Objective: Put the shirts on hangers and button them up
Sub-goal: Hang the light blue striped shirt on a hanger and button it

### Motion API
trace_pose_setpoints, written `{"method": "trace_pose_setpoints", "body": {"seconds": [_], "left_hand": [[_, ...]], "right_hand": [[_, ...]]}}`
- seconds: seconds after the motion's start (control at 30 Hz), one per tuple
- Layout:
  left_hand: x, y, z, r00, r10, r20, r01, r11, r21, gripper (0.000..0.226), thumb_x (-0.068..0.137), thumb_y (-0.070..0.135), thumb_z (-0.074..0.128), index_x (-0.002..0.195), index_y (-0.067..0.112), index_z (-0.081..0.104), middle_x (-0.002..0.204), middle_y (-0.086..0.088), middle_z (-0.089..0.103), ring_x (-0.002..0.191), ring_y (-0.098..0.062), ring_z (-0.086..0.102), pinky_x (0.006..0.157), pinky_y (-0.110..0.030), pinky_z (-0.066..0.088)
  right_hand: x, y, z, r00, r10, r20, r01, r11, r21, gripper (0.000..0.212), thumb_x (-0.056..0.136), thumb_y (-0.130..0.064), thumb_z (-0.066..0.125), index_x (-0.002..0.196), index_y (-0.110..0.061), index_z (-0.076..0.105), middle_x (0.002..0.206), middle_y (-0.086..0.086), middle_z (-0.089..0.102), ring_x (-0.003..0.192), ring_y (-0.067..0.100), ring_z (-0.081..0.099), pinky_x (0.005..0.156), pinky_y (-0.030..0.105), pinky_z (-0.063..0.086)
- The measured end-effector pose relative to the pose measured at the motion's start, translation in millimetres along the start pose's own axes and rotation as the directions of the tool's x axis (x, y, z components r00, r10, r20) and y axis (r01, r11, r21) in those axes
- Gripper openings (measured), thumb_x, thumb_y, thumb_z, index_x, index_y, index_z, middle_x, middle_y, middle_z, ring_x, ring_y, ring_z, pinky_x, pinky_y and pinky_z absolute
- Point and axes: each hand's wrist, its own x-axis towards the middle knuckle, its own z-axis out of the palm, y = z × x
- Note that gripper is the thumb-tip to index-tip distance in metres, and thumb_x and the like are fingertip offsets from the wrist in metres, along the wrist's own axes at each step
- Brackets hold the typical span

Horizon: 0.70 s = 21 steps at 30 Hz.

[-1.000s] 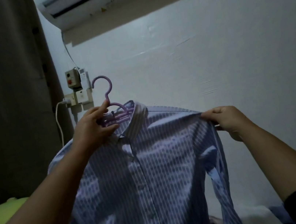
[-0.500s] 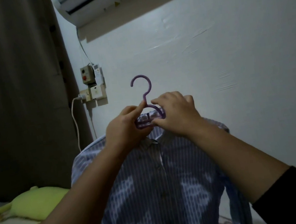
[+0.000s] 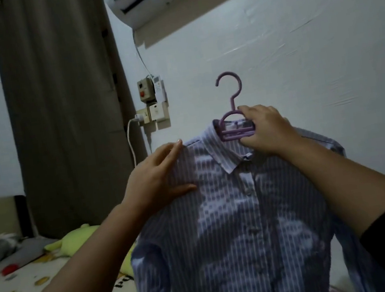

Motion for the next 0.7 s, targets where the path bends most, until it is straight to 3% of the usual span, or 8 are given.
{"method": "trace_pose_setpoints", "body": {"seconds": [0.13, 0.27, 0.43, 0.57, 0.7], "left_hand": [[-20, -14, 7, 1.000, -0.008, 0.017, 0.008, 0.999, 0.050, 0.092, 0.074, 0.074, 0.045, 0.147, 0.020, 0.032, 0.134, -0.008, 0.052, 0.108, -0.028, 0.061, 0.074, -0.037, 0.057], [-25, -17, 16, 1.000, 0.008, 0.029, -0.011, 0.993, 0.113, 0.093, 0.074, 0.074, 0.044, 0.144, 0.014, 0.038, 0.130, -0.010, 0.054, 0.105, -0.029, 0.061, 0.079, -0.037, 0.055], [-40, -30, 26, 0.998, -0.034, 0.052, 0.027, 0.989, 0.142, 0.090, 0.074, 0.074, 0.042, 0.144, 0.017, 0.036, 0.128, -0.007, 0.054, 0.103, -0.026, 0.061, 0.069, -0.034, 0.057], [-57, -44, 36, 0.989, -0.128, 0.078, 0.118, 0.986, 0.117, 0.088, 0.075, 0.069, 0.051, 0.146, 0.020, 0.035, 0.132, -0.005, 0.050, 0.109, -0.025, 0.057, 0.073, -0.033, 0.056], [-83, -69, 44, 0.913, -0.379, 0.149, 0.360, 0.922, 0.141, 0.093, 0.075, 0.062, 0.064, 0.151, 0.028, 0.022, 0.142, -0.001, 0.040, 0.120, -0.021, 0.047, 0.084, -0.032, 0.050]], "right_hand": [[4, 3, 9, 0.995, 0.057, 0.078, -0.057, 0.998, 0.004, 0.073, 0.075, -0.029, 0.068, 0.141, -0.027, 0.036, 0.129, 0.007, 0.050, 0.119, 0.032, 0.043, 0.094, 0.046, 0.041], [3, -5, 31, 0.989, 0.061, 0.132, -0.068, 0.996, 0.050, 0.074, 0.076, -0.032, 0.068, 0.142, -0.031, 0.035, 0.129, 0.006, 0.050, 0.118, 0.030, 0.045, 0.097, 0.047, 0.041], [4, -10, 60, 0.980, 0.073, 0.184, -0.088, 0.994, 0.072, 0.076, 0.077, -0.039, 0.069, 0.142, -0.038, 0.031, 0.132, 0.003, 0.047, 0.120, 0.028, 0.043, 0.096, 0.046, 0.032], [6, -21, 95, 0.975, 0.096, 0.202, -0.122, 0.985, 0.122, 0.081, 0.079, -0.044, 0.069, 0.146, -0.037, 0.024, 0.147, 0.000, 0.034, 0.131, 0.025, 0.035, 0.103, 0.044, 0.025], [0, -35, 148, 0.949, 0.183, 0.256, -0.277, 0.873, 0.402, 0.085, 0.086, -0.053, 0.057, 0.151, -0.029, 0.008, 0.159, 0.001, 0.009, 0.145, 0.024, 0.015, 0.115, 0.050, 0.020]]}}
